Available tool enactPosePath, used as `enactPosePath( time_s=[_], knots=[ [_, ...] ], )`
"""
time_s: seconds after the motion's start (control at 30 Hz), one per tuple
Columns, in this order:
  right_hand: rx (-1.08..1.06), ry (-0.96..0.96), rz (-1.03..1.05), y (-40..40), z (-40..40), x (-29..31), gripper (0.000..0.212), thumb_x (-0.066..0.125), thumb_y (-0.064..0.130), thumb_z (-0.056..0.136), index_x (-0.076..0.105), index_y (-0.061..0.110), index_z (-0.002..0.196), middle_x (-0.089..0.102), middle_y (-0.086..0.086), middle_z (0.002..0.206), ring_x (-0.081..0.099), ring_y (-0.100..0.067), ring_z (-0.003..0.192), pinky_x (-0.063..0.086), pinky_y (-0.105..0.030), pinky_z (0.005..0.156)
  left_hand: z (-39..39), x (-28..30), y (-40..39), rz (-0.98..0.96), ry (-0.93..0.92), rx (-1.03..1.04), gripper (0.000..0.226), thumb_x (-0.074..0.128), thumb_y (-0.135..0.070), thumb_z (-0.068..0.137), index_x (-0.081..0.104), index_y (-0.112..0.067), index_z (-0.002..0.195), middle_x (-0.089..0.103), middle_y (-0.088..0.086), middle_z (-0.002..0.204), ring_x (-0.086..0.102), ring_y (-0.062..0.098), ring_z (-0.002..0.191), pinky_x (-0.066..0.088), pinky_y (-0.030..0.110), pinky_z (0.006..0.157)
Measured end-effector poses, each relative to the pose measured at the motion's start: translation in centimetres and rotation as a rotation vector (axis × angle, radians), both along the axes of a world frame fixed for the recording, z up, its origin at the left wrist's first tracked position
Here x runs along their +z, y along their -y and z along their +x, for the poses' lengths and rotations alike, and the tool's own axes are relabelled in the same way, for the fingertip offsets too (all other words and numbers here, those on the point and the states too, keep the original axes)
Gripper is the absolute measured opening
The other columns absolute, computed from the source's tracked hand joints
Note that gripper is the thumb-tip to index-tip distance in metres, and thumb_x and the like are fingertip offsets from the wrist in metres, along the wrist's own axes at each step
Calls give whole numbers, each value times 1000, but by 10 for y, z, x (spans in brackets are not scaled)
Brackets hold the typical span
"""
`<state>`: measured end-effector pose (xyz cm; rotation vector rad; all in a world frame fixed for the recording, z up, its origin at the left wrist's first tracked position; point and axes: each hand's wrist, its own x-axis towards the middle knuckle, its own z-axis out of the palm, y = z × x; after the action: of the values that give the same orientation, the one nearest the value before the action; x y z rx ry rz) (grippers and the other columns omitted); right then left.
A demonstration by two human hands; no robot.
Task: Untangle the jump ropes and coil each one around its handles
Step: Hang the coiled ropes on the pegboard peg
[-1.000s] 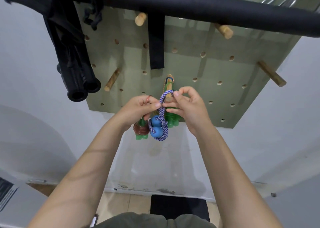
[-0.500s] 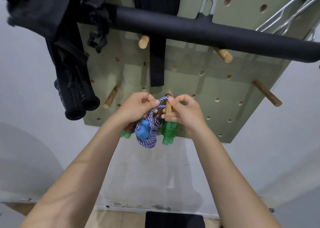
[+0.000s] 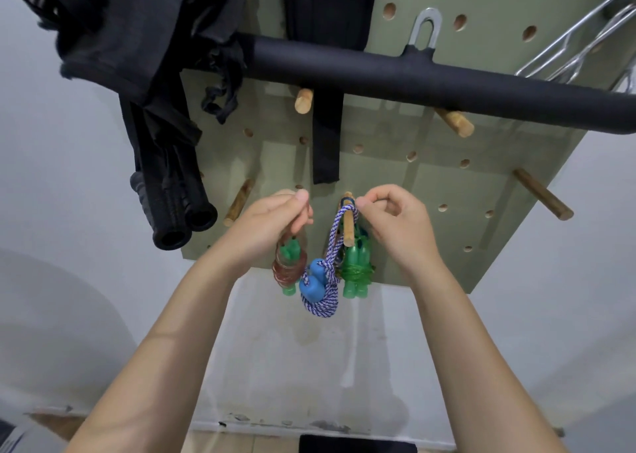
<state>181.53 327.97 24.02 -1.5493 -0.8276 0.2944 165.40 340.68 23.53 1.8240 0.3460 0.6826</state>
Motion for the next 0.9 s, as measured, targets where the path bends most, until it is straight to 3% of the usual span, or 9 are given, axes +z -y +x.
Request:
enactPosePath(
  time_s=[0.13,0.2,0.27,0.33,0.43,0.53,0.73,0.9],
  knots=[
    [388,58,-12,16,-19,12,15,64,4,91,72,15,95,59,-4,67,39,-14,46,33,-19,47,-2,9,6,102,-110,-193,49,42,-54,93,48,-19,59,56,-2,85,60,21,99,38,29,94],
    [444,64,-33,18,-20,11,15,66,4,89,72,16,96,64,-9,69,39,-16,47,35,-20,48,2,10,10,104,-128,-256,48,45,-56,91,50,-21,59,57,-8,83,57,13,92,38,28,91],
    [436,73,-48,18,-17,8,9,71,15,86,72,11,94,67,-26,79,39,-18,51,35,-25,51,5,9,13,103,-133,-271,48,46,-58,88,53,-20,60,55,-6,84,55,15,89,37,30,87],
    [414,74,-70,23,-13,5,20,71,23,82,70,6,93,62,-37,86,40,-19,53,35,-26,52,8,7,14,99,-131,-257,48,49,-57,88,56,-18,62,54,-5,81,52,16,84,37,30,83],
    [415,25,-69,31,-9,2,6,67,15,89,65,10,85,65,-24,80,47,-19,50,31,-24,47,13,5,17,37,-59,-200,32,66,-35,92,67,-11,72,63,-2,73,58,12,74,46,25,77],
    [376,-35,-94,35,-6,-3,13,58,6,94,60,11,82,68,-5,73,49,-19,44,25,-26,44,19,0,18,-62,-15,-143,11,71,-16,87,72,-9,79,69,10,69,65,16,67,53,26,68],
    [203,-50,-125,21,0,-16,7,63,9,92,63,7,85,64,-1,67,48,-14,43,33,-22,44,34,-17,22,-177,1,89,13,77,-12,83,71,-3,76,71,16,76,61,21,69,46,18,52],
    [119,-59,-109,11,10,-22,9,63,7,92,65,-1,92,59,-4,62,50,-11,41,34,-25,42,43,-26,17,-244,-13,143,10,76,-16,84,75,-6,85,68,13,74,56,12,59,39,18,46]
  ],
)
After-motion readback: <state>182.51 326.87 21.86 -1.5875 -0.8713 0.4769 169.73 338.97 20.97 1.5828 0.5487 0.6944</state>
